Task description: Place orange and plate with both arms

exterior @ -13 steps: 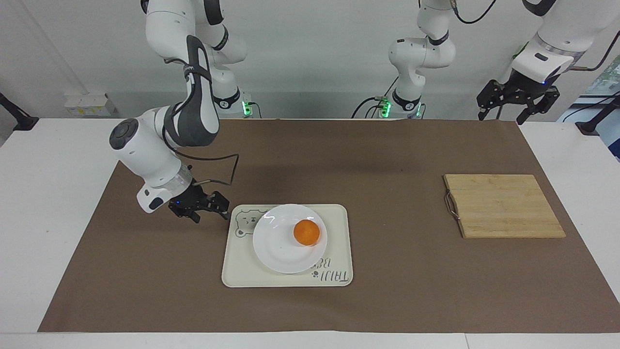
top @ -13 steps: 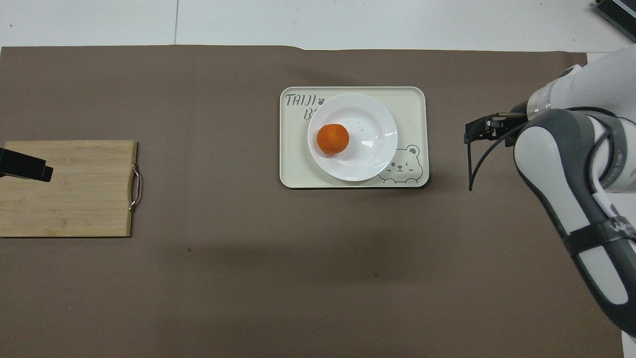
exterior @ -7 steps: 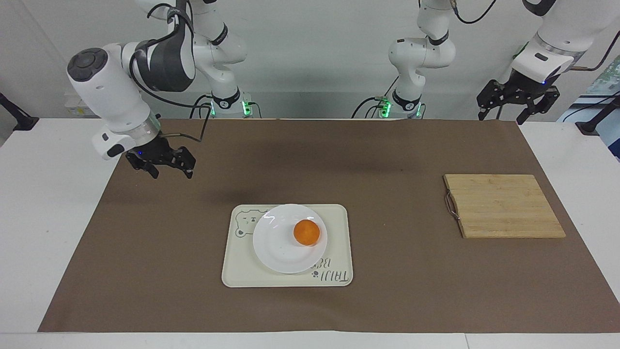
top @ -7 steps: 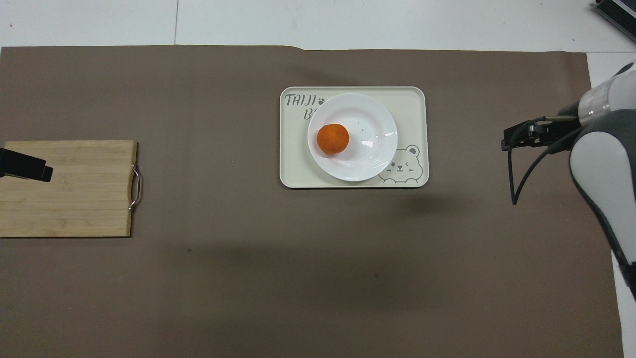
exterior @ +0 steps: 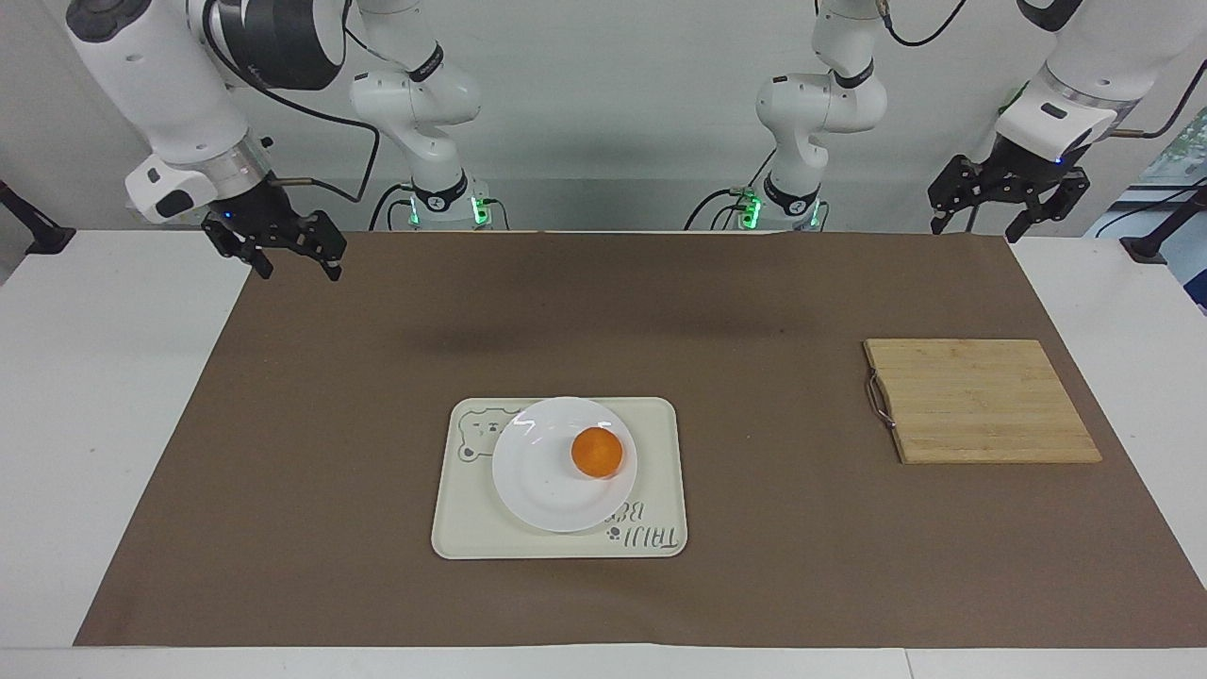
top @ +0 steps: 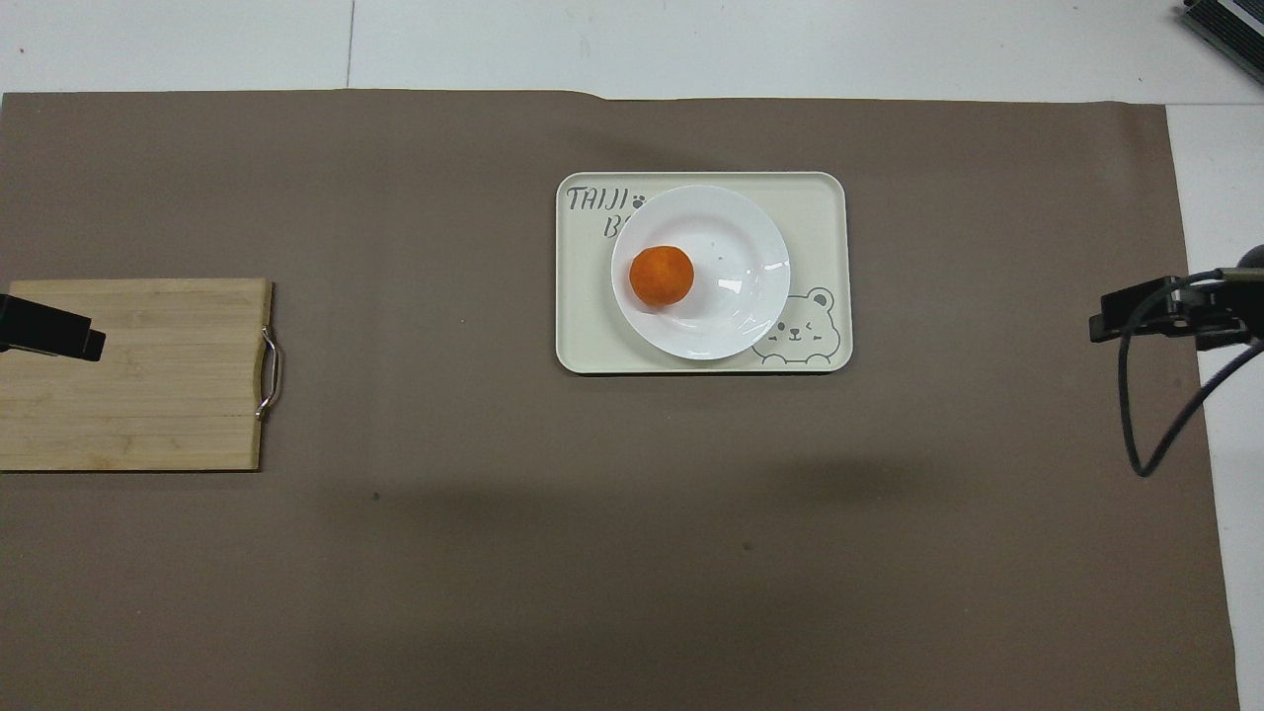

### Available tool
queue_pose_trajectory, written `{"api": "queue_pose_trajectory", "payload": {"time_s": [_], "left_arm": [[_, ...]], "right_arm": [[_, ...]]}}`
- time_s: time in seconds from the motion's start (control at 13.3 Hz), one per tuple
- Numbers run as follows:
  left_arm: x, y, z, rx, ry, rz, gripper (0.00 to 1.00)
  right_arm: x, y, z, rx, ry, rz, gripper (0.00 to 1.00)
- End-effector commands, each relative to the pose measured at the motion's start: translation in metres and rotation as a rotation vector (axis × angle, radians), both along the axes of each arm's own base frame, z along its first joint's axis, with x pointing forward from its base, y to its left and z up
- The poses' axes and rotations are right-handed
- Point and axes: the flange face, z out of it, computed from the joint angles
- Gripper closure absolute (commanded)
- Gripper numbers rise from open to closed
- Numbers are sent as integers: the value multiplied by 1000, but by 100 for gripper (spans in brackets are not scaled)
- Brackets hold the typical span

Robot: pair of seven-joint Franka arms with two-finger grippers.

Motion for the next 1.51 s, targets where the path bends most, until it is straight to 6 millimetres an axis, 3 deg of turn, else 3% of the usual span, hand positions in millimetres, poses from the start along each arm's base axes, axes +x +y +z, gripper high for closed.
{"api": "queue_pose_trajectory", "payload": {"time_s": [0.0, 0.15, 0.38, 0.6, 0.75, 0.9, 1.43], "left_arm": [[-6, 3, 2, 15, 1, 9, 0], [-6, 3, 2, 15, 1, 9, 0], [-6, 3, 2, 15, 1, 9, 0], [-6, 3, 2, 15, 1, 7, 0], [-6, 3, 2, 15, 1, 7, 0], [-6, 3, 1, 15, 2, 9, 0], [-5, 3, 1, 15, -4, 12, 0]], "right_arm": [[-9, 0, 34, -47, 7, -4, 0], [-30, 1, 60, -47, 6, -1, 0], [-58, -5, 48, -50, 26, -3, 0], [-51, -8, 48, -42, -11, 10, 0], [-34, 3, 53, -62, -15, 58, 0], [-33, -7, 52, -58, -9, 39, 0], [-36, -1, 53, -57, -17, 48, 0]]}}
